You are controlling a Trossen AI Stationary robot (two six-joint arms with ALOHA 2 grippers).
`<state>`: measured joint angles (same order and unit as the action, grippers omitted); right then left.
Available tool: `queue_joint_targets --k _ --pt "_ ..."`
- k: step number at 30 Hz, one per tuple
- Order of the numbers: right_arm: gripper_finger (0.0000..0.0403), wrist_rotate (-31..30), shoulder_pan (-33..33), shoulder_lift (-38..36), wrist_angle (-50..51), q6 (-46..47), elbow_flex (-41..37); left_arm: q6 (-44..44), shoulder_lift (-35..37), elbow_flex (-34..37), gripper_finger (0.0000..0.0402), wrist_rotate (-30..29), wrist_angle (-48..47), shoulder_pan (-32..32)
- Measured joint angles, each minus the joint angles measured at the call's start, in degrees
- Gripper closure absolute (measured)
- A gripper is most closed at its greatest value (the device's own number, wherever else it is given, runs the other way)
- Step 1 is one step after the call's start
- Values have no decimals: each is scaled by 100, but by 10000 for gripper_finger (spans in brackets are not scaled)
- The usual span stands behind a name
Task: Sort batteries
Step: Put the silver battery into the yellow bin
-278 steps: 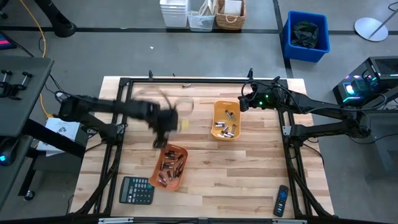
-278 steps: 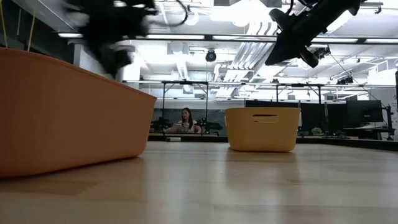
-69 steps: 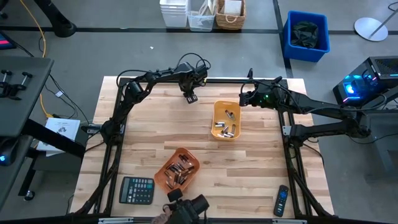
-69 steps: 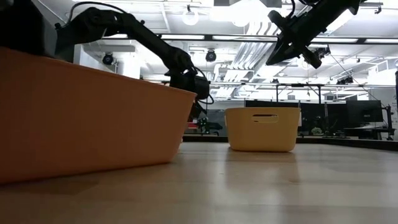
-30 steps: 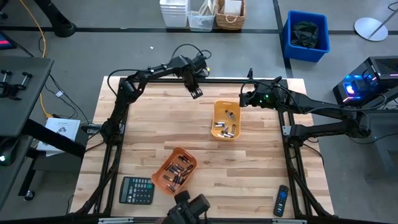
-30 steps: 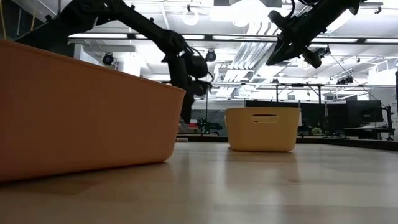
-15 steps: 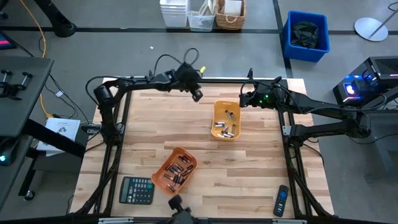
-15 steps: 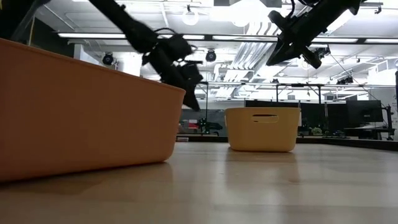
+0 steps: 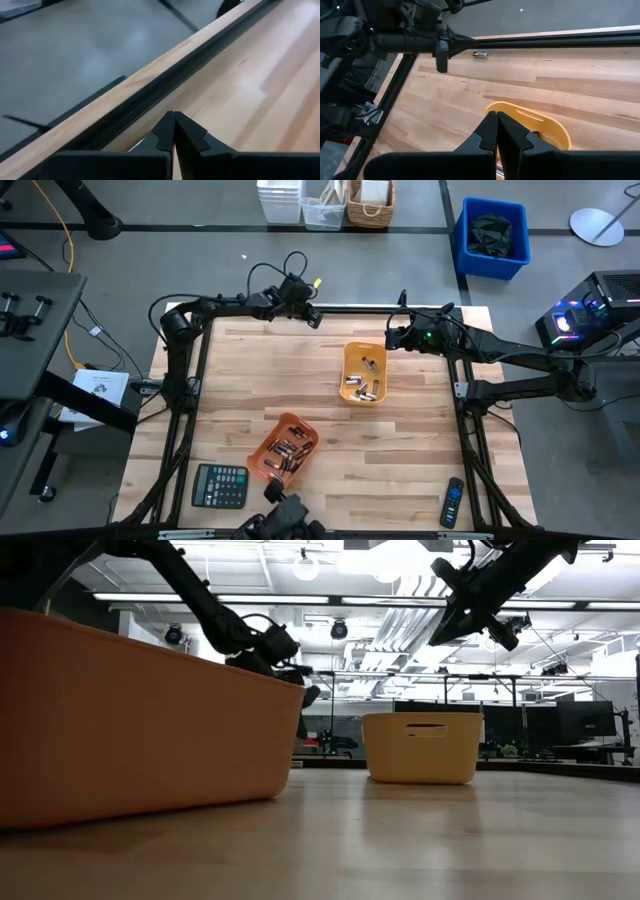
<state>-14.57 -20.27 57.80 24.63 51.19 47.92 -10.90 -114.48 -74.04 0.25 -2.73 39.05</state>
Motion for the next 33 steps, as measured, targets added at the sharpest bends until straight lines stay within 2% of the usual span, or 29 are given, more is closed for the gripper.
queue_joint_targets --k 4,8,12,14,17,23,30,33 --pt "403 -2 0 0 -3 176 0 249 -181 -81 401 -324 -7 19" --pt "403 -2 0 0 -5 283 0 484 -225 -112 401 -1083 2 191" --pt "403 -2 0 0 -5 292 0 803 -189 -114 401 -1195 388 494" --pt "403 -2 0 0 -5 290 0 699 -179 -202 401 -1117 342 598" --pt "403 -2 0 0 -7 298 0 253 -73 -288 401 -695 30 603" --pt "403 -2 0 0 -7 297 0 -405 -23 -218 401 181 76 13" --pt "403 -27 -2 0 -17 289 0 -941 -365 -19 401 -4 -84 -182" --pt "403 -50 -9 0 -45 306 0 -959 -516 -8 401 192 -58 -106"
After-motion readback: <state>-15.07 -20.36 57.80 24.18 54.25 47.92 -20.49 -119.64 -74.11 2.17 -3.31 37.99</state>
